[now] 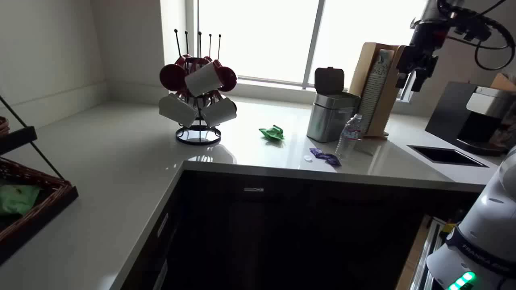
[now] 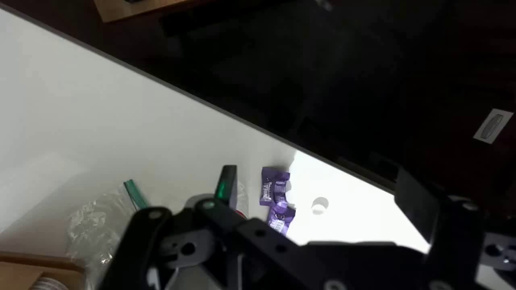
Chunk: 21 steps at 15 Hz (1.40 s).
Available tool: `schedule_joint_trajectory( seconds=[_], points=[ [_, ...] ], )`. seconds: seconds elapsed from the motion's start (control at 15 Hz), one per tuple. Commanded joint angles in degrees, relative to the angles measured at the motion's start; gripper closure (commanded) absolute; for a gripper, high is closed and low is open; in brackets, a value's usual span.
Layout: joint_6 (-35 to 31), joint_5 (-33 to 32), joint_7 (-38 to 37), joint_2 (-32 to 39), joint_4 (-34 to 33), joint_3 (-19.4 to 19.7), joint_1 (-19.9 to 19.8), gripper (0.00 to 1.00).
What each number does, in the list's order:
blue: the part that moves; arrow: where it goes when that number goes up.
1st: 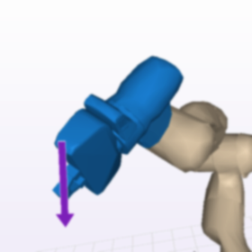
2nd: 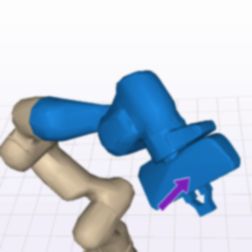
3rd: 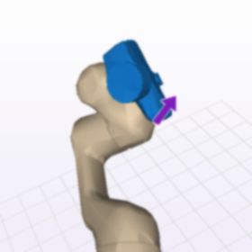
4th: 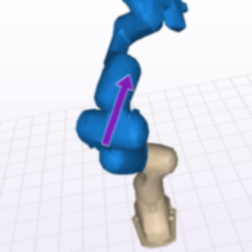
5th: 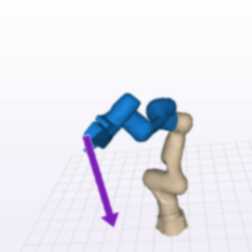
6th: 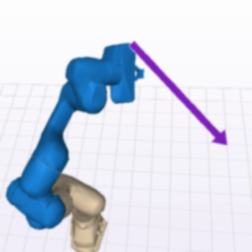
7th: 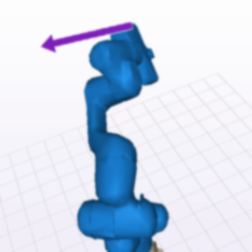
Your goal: Pick up one cup from the stacked cups on the cup order and put it on the table
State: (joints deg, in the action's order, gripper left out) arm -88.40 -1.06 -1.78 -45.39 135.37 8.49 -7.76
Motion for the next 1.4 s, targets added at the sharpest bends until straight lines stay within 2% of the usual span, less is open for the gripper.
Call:
schedule_joint_trajectory(
  seconds=[0.0,0.4,0.53,0.73,1.0,1.33],
  points=[
    [0.15,0.17,0.23,0.13,-0.19,-0.23,-0.37,0.0],
    [0.14,-0.48,-0.48,0.36,-0.75,-0.73,-0.7,0.0],
    [-2.53,-3.7,-4.72,2.77,-2.94,-0.69,-3.89,0.0],
    [-5.17,-7.76,-6.14,7.53,-9.6,3.12,-7.67,0.0],
    [-13.75,-10.81,-8.87,17.24,-20.27,6.61,-11.42,0.0],
    [-25.46,-10.11,-19.53,30.21,-30.98,7.28,-13.9,0.0]
  ],
)
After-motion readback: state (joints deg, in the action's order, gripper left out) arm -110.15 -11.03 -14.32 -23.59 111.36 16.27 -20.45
